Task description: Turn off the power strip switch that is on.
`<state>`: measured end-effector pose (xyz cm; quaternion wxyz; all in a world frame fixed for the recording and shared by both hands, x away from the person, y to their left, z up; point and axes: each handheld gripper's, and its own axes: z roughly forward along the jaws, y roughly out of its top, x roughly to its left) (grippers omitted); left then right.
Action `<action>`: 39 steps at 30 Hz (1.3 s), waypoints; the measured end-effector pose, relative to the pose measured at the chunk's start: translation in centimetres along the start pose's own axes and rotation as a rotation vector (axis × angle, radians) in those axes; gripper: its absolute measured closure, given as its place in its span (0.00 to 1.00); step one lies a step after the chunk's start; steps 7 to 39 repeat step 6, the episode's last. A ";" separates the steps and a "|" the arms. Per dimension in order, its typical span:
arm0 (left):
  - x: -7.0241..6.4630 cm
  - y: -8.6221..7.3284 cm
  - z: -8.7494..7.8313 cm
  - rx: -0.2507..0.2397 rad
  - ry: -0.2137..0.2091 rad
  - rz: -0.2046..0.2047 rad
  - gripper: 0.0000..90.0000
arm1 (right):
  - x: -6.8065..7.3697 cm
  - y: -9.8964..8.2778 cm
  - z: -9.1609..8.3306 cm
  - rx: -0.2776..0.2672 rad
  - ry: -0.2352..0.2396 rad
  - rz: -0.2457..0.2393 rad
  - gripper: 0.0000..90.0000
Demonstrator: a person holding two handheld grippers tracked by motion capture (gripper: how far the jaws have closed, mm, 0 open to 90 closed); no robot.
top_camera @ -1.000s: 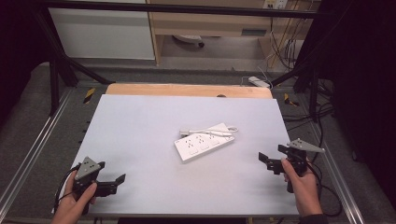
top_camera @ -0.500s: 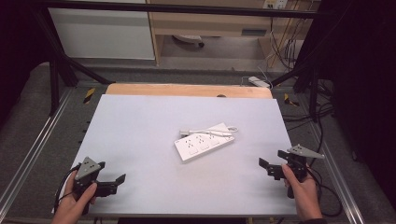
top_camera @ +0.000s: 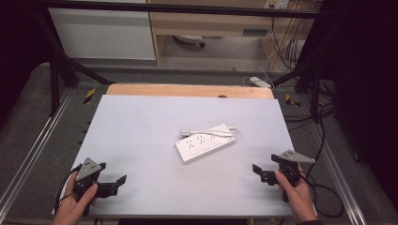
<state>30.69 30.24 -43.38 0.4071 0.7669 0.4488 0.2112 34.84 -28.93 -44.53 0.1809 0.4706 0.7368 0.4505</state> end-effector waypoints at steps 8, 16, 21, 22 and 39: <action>0.0 0.0 0.0 0.000 -0.002 0.004 0.07 | 1.1 -0.3 1.2 0.060 0.027 -0.046 0.04; 0.0 0.0 0.0 0.000 -0.002 0.004 0.07 | 1.1 -0.3 1.2 0.060 0.027 -0.046 0.04; 0.0 0.0 0.0 0.000 -0.002 0.004 0.07 | 1.1 -0.3 1.2 0.060 0.027 -0.046 0.04; 0.0 0.0 0.0 0.000 -0.002 0.004 0.07 | 1.1 -0.3 1.2 0.060 0.027 -0.046 0.04; 0.0 0.0 0.0 0.000 -0.002 0.004 0.07 | 1.1 -0.3 1.2 0.060 0.027 -0.046 0.04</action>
